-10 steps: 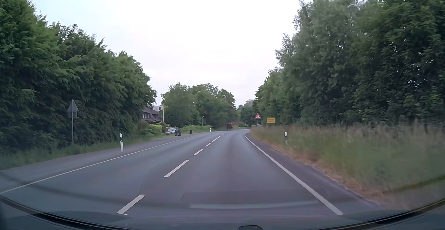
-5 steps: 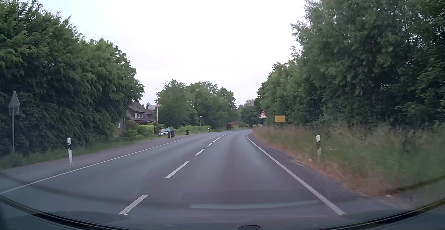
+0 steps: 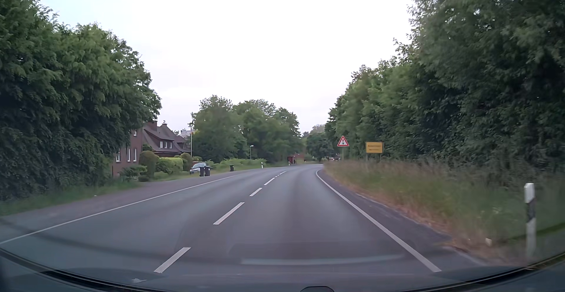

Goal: Follow the waypoints while adhering to traffic rules and regulations

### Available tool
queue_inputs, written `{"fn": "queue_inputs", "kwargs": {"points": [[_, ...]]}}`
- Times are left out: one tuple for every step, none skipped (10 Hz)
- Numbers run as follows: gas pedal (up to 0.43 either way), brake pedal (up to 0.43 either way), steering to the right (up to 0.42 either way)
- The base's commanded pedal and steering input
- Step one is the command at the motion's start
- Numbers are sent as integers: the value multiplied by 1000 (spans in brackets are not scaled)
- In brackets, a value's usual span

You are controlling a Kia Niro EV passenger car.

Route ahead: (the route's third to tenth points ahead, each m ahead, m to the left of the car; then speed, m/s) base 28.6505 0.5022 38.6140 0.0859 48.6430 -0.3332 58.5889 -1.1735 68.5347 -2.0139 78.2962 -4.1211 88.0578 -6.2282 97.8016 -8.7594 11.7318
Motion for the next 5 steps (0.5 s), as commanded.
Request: {"fn": "queue_inputs", "kwargs": {"points": [[150,0,5],[150,0,3],[130,0,1],[130,0,1],[130,0,2]]}}
